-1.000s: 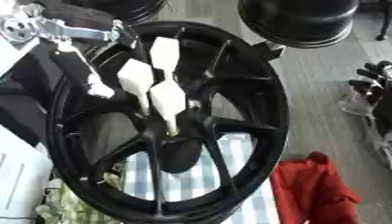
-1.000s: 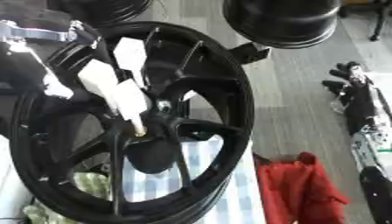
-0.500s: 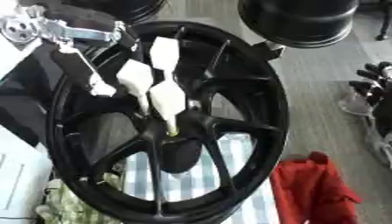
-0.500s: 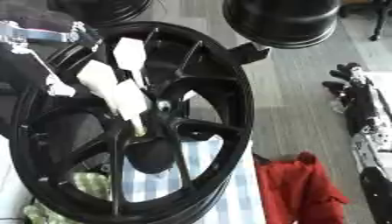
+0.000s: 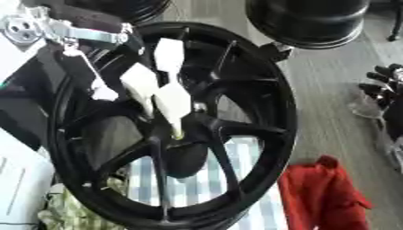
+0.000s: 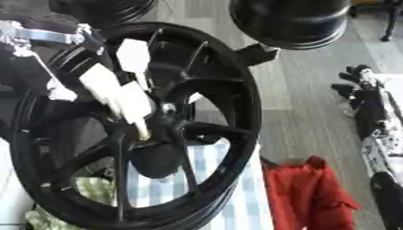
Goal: Pull the pin out of the wheel hub.
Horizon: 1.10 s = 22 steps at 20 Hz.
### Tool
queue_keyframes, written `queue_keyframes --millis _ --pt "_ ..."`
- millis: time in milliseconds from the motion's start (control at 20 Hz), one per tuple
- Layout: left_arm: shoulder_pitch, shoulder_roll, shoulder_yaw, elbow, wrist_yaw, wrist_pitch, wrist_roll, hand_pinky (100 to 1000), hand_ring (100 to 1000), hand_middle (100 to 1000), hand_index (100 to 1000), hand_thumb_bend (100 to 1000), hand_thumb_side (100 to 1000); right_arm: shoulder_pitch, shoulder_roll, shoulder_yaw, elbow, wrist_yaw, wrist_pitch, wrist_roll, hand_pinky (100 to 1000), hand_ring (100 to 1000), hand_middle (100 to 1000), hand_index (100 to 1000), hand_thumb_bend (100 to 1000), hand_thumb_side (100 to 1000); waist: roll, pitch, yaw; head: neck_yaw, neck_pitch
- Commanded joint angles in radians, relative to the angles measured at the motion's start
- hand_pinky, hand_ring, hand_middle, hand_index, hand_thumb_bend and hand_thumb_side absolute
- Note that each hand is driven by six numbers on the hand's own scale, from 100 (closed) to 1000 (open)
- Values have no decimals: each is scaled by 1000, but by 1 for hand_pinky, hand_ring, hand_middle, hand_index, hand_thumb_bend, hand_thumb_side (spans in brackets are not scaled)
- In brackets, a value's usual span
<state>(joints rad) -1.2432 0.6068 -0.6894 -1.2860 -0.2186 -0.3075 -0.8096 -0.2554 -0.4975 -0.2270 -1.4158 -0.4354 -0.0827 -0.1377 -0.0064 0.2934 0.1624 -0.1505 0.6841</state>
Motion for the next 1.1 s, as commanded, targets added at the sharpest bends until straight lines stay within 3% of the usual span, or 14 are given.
queue_keyframes --millis 50,550,850,1100 --pt "-25 39 42 -41 28 -70 -97 718 623 485 452 100 170 -9 -38 -5 -6 4 0 0 897 685 734 803 100 785 0 -17 2 2 -2" --pt "-29 89 146 -148 78 -11 -97 661 575 425 411 100 135 -5 -40 -7 -6 3 -3 -2 898 685 734 803 100 785 0 -18 5 0 -4" --pt "-25 132 261 -208 135 29 -97 656 564 415 401 100 117 -1 -40 -8 -6 3 -4 -3 898 685 735 803 100 785 -2 -17 10 -4 -1" --pt "15 210 367 -256 170 59 -97 658 564 416 395 100 103 3 -43 -16 -11 1 -8 -8 898 685 736 803 100 783 0 -16 19 -13 3"
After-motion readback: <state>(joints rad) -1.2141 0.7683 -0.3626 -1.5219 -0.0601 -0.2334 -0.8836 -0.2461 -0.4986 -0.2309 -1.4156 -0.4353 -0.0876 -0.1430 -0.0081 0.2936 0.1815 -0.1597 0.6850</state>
